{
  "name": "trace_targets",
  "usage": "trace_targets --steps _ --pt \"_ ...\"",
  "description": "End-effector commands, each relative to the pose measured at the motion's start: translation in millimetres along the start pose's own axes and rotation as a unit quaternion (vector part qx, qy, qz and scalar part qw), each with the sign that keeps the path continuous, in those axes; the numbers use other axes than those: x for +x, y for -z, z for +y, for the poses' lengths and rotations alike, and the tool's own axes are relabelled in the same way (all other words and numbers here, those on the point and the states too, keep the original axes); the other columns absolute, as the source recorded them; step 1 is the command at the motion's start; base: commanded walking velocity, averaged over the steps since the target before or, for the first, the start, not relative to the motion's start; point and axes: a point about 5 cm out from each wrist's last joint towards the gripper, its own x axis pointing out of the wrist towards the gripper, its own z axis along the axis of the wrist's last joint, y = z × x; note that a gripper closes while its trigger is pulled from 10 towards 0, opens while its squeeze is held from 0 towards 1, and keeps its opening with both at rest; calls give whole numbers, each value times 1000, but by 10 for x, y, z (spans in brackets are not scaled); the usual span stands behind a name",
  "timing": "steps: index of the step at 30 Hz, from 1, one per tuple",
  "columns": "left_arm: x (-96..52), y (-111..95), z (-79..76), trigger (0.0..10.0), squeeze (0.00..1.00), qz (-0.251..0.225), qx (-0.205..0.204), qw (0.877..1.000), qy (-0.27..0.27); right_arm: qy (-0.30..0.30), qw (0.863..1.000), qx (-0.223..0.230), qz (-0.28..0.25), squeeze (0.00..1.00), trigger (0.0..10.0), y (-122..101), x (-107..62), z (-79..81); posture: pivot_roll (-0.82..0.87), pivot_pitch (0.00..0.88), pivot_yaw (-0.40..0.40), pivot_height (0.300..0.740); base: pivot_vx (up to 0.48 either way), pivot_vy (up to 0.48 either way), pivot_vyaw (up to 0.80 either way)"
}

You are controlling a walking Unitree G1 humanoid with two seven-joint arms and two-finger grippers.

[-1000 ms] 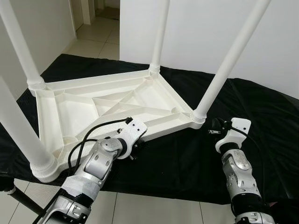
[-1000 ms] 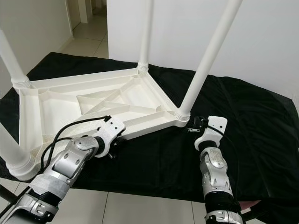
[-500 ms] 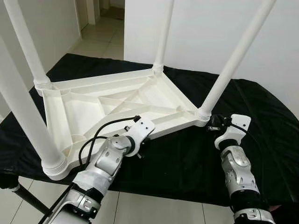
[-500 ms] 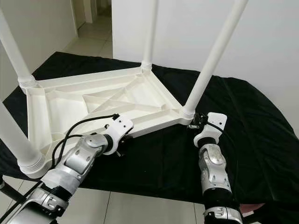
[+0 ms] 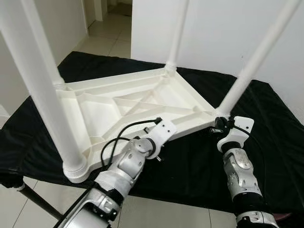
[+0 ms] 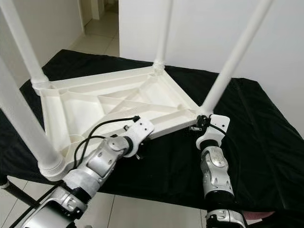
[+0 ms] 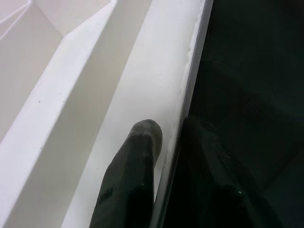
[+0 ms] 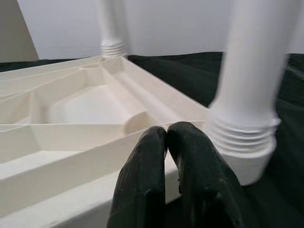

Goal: Building children table

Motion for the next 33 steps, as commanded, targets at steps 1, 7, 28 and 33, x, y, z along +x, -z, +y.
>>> trace_targets --steps 1,7,28,33 --pt "11 -498 -177 0 0 -97 70 992 40 5 1000 0 3 0 10000 22 0 -11 -6 0 -48 740 0 0 0" --pt "73 -583 -204 0 0 -107 92 989 47 8 1000 3 2 0 10000 27 -4 -1 -12 0 -36 740 0 0 0" --pt "100 -435 -59 10000 663 -96 63 993 26 12 1000 4 4 0 10000 45 -13 8 -7 0 -33 740 0 0 0" --pt "75 -423 -21 10000 1000 -99 42 994 29 7 1000 4 6 0 10000 49 -5 30 2 0 -43 740 0 0 0"
